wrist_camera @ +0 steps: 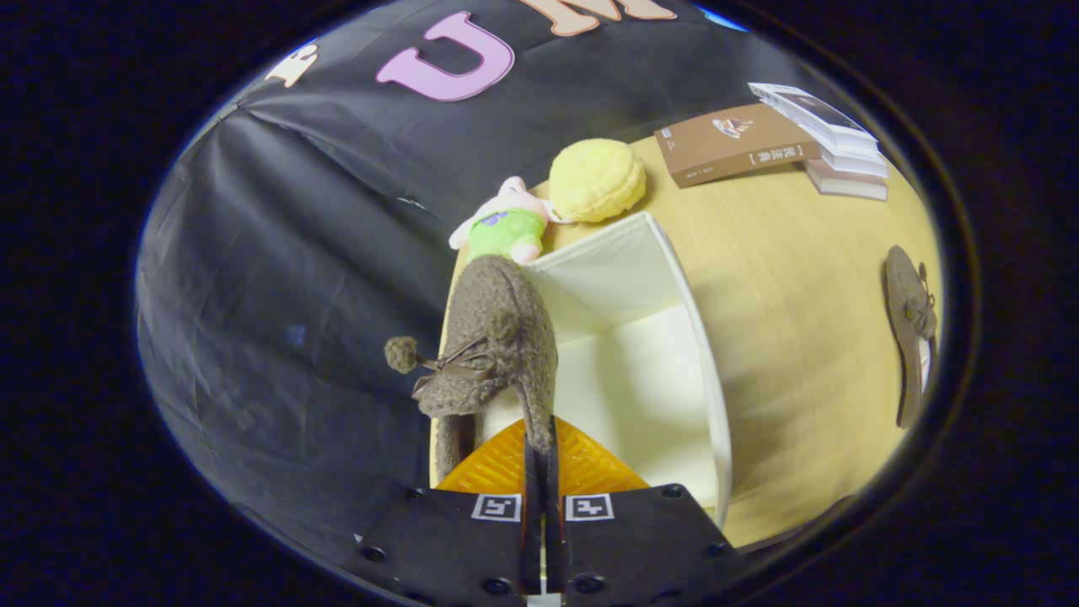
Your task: Open the storage box then place both shoes into the box .Put the left shoe in first, then the right shoe, with the right side of both shoes facing outward in a uniform manner.
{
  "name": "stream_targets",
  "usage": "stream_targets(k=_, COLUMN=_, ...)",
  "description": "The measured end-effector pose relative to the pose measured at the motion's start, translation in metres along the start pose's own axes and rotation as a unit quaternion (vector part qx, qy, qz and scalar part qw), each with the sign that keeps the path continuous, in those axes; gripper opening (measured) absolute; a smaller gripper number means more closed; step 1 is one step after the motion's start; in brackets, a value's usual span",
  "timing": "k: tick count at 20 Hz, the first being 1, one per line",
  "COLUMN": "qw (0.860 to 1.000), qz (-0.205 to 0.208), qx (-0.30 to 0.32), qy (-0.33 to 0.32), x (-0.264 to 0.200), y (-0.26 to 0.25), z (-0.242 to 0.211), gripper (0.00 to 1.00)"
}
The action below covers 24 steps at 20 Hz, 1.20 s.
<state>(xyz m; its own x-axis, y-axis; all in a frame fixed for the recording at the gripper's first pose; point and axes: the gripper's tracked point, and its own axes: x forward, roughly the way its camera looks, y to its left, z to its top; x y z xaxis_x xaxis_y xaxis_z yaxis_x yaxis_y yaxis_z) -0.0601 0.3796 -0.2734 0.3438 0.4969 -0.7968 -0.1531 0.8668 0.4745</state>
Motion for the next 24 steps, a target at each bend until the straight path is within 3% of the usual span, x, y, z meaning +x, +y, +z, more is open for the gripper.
stream_targets(k=14, qw=0.996, qz=-0.066, qx=-0.020, qy=0.060, x=0.042, y=-0.028, z=-0.054, gripper=0.06)
stream_targets(k=17, qw=0.999, qz=-0.015, qx=-0.013, qy=0.048, x=0.035, y=-0.007, z=-0.048, gripper=0.18)
stream_targets(k=19, qw=0.998, qz=0.027, qx=0.000, qy=0.055, x=0.022, y=0.010, z=-0.045, gripper=0.35)
stream_targets(k=24, qw=0.996, qz=0.076, qx=-0.034, qy=0.040, x=-0.021, y=0.018, z=-0.030, gripper=0.76)
